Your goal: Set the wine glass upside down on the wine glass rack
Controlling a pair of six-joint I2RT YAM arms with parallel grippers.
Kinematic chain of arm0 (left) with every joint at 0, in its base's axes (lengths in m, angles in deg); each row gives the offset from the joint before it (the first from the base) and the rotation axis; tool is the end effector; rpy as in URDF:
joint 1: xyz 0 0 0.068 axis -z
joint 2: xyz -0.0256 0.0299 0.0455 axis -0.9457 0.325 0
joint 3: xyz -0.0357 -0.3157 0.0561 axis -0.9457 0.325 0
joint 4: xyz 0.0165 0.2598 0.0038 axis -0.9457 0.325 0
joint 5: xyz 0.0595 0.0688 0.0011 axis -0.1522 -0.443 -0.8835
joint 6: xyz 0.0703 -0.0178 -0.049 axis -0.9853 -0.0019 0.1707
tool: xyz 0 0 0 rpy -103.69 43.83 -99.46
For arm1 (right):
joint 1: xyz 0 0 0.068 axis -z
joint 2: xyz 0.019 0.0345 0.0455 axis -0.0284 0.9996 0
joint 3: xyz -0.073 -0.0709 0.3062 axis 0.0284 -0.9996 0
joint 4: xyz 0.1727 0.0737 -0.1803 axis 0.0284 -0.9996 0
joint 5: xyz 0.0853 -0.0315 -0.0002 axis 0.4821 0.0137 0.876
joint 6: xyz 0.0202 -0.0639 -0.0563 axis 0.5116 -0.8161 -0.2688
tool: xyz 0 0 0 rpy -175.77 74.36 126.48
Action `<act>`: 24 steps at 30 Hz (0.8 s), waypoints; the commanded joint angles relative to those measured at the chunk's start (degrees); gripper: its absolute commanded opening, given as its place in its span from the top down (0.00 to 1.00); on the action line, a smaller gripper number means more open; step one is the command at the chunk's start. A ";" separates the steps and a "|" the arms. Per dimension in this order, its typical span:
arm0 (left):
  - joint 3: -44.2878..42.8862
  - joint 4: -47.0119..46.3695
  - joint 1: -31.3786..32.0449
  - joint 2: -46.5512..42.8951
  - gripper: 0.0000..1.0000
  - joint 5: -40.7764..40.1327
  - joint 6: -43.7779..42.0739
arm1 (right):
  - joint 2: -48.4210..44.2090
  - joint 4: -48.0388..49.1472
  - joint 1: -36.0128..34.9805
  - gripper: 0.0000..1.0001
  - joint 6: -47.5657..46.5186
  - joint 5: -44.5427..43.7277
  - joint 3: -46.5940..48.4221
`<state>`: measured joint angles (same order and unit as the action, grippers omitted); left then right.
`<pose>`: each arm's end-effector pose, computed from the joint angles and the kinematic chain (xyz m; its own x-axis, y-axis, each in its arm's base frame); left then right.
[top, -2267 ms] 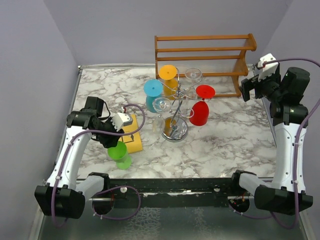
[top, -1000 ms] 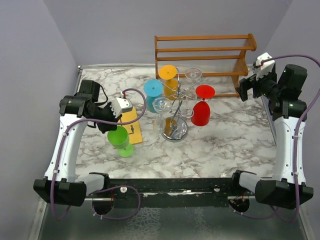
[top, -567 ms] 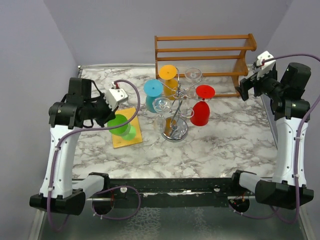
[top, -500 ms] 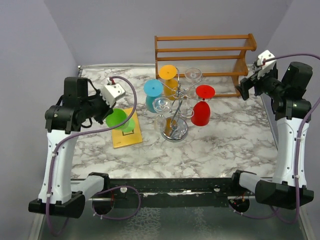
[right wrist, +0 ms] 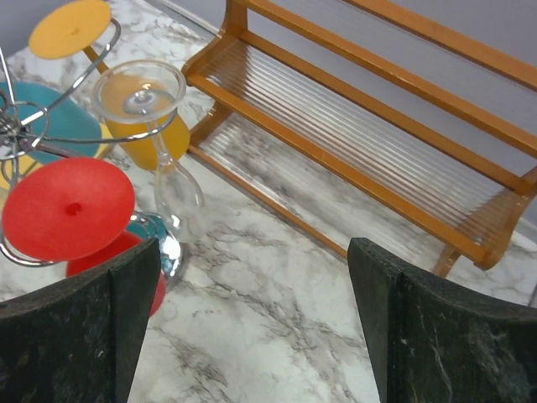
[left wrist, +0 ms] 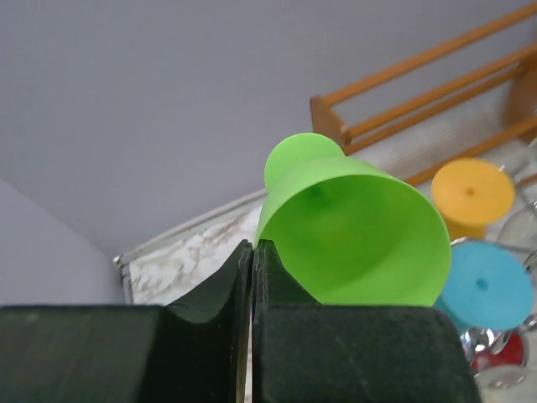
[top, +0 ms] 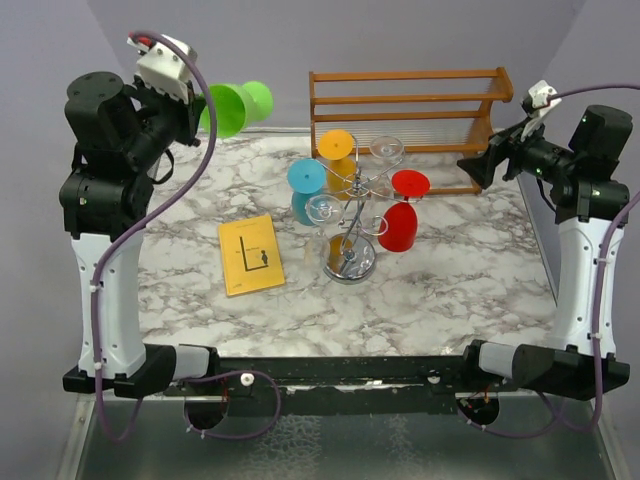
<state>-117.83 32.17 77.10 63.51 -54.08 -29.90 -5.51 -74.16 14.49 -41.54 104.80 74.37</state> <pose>0.2203 -0.0430 0.6073 -0.0325 0.1863 -0.9820 0.3632 0.9175 0.1621 0.2463 0.0035 0.5023 -0.1997 -0.1655 -0.9658 -0.6194 0.7850 -0.0065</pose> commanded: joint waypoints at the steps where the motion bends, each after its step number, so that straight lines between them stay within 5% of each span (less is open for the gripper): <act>1: -7.26 -10.03 -0.22 3.22 1.00 6.04 12.84 | 1.41 0.88 -0.62 0.09 7.76 4.81 4.21; 9: -7.47 -28.30 -0.09 9.72 1.00 24.32 32.68 | 5.16 3.71 -6.81 0.11 11.98 2.19 9.91; 14: -7.06 -37.60 0.92 12.78 1.00 28.47 42.51 | 7.20 5.51 -12.60 0.15 13.64 -0.33 12.47; 24: -10.55 -36.57 11.15 18.21 1.00 22.58 36.52 | 10.11 9.31 -17.58 0.18 19.73 1.72 15.48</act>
<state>-125.24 -2.14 84.66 80.42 -29.40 8.83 4.42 -68.52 -2.47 -25.86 105.93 87.77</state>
